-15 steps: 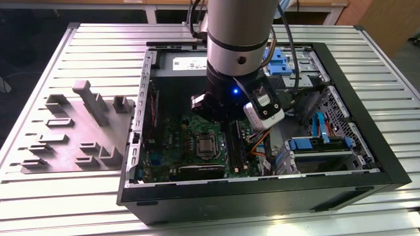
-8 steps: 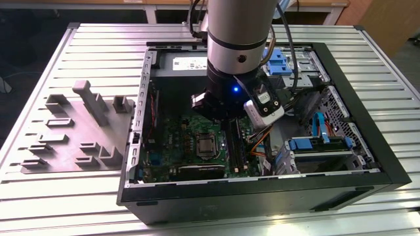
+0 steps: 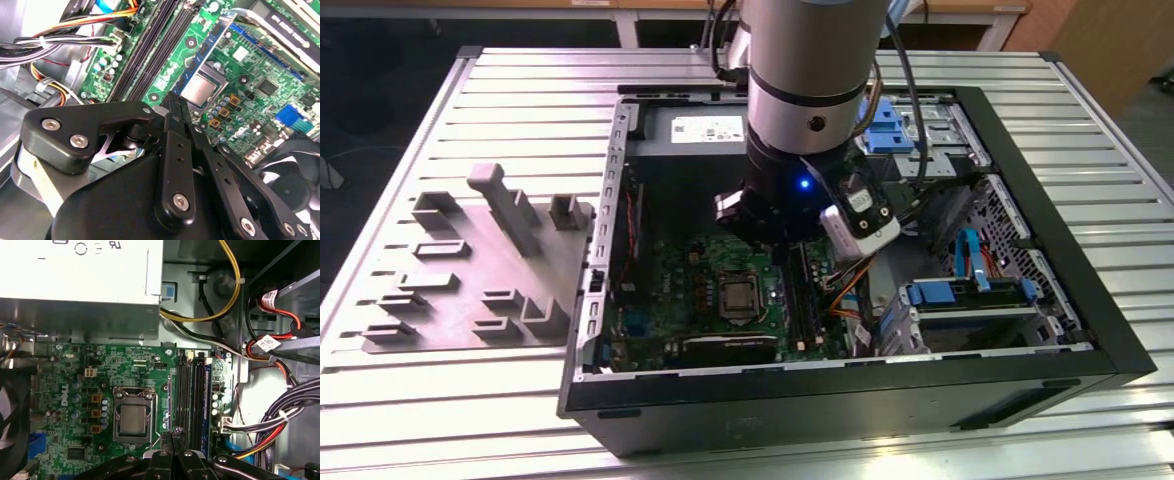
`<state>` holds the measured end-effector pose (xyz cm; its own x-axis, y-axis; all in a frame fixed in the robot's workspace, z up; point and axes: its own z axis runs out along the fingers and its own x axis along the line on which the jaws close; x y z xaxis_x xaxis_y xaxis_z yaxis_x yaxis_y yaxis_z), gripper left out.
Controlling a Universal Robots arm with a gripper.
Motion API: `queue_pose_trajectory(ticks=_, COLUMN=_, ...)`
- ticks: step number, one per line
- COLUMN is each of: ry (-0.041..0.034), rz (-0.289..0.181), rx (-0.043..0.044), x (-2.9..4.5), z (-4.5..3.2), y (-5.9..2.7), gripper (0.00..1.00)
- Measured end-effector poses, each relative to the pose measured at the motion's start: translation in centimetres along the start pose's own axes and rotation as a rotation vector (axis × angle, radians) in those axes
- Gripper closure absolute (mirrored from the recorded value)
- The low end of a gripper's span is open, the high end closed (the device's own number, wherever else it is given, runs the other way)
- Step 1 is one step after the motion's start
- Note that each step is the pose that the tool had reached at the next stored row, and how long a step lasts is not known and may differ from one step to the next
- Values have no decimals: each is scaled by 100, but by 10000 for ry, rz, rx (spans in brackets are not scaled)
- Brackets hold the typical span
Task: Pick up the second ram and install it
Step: 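Insert the second ram into the second slot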
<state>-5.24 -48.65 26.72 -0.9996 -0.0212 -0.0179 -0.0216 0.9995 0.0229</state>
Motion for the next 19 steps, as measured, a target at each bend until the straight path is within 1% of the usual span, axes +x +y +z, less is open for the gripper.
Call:
queue_pose_trajectory(ticks=5, ry=0, rz=-3, rx=0, x=-36, z=24, y=38, gripper=89)
queue_pose_trajectory(ticks=11, ry=-1, rz=-4, rx=-1, x=-121, z=75, y=52, gripper=89)
queue_pose_trajectory(ticks=19, ry=-1, rz=51, rx=1, x=-133, z=158, y=50, gripper=89)
